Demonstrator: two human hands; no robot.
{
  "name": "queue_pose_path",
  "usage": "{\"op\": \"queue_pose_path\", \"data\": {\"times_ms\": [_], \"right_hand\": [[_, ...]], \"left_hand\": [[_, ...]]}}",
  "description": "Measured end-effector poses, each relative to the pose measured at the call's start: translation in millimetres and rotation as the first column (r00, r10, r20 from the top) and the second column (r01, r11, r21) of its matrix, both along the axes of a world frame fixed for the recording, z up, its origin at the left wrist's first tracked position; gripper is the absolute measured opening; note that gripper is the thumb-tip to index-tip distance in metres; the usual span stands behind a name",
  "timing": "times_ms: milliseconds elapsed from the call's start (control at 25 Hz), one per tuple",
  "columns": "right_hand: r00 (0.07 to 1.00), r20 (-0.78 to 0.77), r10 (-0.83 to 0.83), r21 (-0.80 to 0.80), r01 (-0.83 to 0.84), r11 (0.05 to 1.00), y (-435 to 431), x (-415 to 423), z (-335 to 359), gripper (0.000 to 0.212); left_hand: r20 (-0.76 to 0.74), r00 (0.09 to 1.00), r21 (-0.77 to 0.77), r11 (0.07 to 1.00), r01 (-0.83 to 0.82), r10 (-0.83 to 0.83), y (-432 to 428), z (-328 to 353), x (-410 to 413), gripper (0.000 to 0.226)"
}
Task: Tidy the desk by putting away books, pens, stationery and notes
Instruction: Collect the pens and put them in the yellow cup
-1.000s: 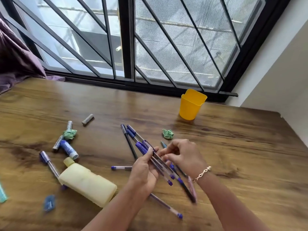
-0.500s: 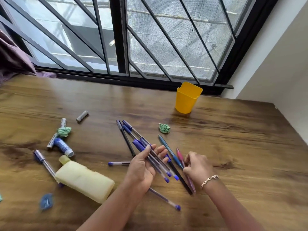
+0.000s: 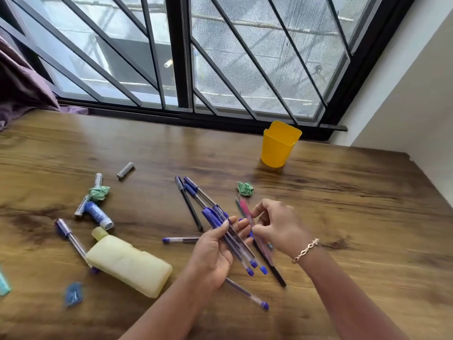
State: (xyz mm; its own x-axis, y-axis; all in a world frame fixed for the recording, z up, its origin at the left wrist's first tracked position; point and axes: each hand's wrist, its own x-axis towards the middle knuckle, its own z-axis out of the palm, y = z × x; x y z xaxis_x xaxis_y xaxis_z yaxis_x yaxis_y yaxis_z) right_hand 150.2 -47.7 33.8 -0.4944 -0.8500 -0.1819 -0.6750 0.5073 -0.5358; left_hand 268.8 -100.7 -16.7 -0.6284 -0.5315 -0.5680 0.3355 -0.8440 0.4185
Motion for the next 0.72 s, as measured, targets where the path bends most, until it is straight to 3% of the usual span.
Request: {"op": "queue_pose_path", "data": {"times_ms": [280,400,480,560,640,720], "right_hand": [[0.976,-0.123,0.18,0.006,-0.181,0.983,-9,23,-11,0.017],[0.981,-0.125,0.149,-0.087,-0.161,0.983,-12,4,-9,0.01],[0.96,-0.238,0.15,-0.126,-0.184,0.975,-16,-22,-15,0.017],[0.891,-0.361,0.276,-0.048,-0.313,0.948,-19,-44,-25,0.028],[0.761,-0.467,0.451,0.01,-0.505,0.863,-22,-57,-37,0.036],[0.675,-0.503,0.54,0.087,-0.582,0.809,-21,-63,-43,0.039]], "left_hand": [[0.056,0.998,-0.078,0.997,0.009,-0.005,-1,-1,4,0.02],[0.069,0.997,-0.045,0.999,-0.028,0.031,0,2,5,0.016],[0.055,0.998,-0.028,0.999,-0.038,0.039,0,6,7,0.014],[0.052,0.998,-0.013,0.999,-0.045,0.045,1,9,9,0.017],[0.053,0.997,-0.009,0.999,-0.048,0.048,1,11,9,0.019],[0.051,0.997,-0.01,0.999,-0.053,0.053,1,12,10,0.019]]}}
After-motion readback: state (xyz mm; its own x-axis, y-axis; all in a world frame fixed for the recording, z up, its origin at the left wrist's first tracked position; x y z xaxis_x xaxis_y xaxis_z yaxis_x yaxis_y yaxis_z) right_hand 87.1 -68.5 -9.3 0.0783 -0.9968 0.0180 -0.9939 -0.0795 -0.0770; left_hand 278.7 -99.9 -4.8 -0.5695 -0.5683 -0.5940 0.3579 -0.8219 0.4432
